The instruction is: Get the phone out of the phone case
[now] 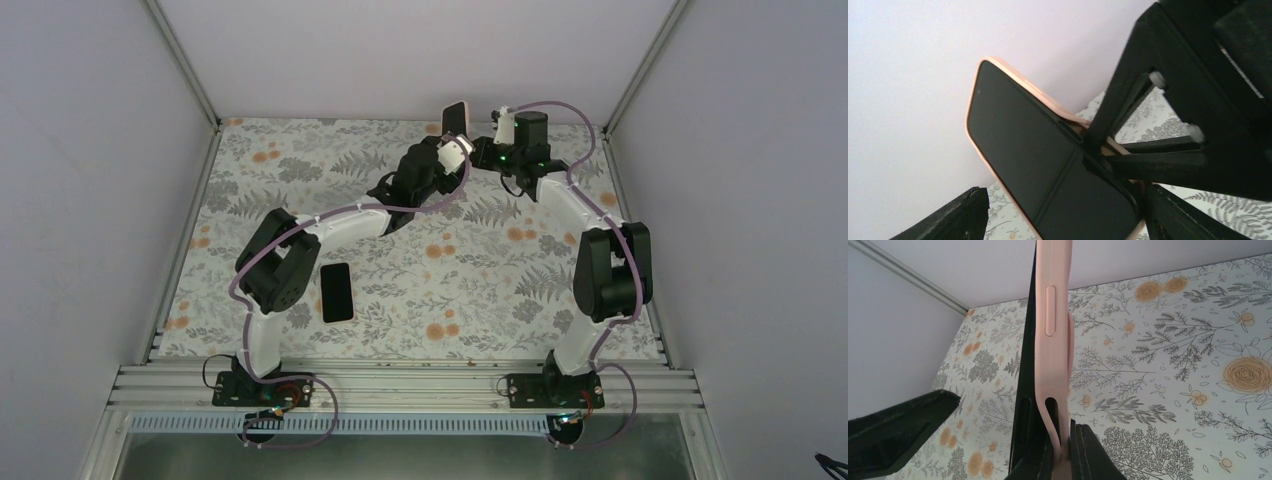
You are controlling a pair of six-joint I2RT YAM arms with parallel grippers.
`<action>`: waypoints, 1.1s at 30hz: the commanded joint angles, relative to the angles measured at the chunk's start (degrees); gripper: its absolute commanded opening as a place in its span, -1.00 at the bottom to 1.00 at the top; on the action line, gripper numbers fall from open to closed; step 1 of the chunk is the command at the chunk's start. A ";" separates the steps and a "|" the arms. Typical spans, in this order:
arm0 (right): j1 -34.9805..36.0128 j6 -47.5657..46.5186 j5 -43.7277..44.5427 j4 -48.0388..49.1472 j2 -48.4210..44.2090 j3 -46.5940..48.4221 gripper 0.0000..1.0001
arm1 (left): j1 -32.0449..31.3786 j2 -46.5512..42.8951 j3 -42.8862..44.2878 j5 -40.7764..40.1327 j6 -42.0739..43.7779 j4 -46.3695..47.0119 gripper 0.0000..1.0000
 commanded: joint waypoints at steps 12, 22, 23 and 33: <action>0.99 1.02 -4.39 4.28 -5.04 -1.82 -0.93 | 2.33 3.41 2.91 -7.26 3.46 2.44 0.47; 1.13 2.95 -6.03 4.84 -6.26 -3.62 -0.94 | 2.20 4.08 -2.32 -15.80 14.61 16.91 0.40; 1.21 3.07 -6.16 4.94 -6.26 -3.78 -0.94 | 2.43 4.18 -2.45 -16.55 15.14 18.27 0.40; 1.59 6.16 -8.96 6.04 -8.94 -4.33 -0.94 | 4.50 6.81 -2.54 -18.50 16.50 22.25 0.16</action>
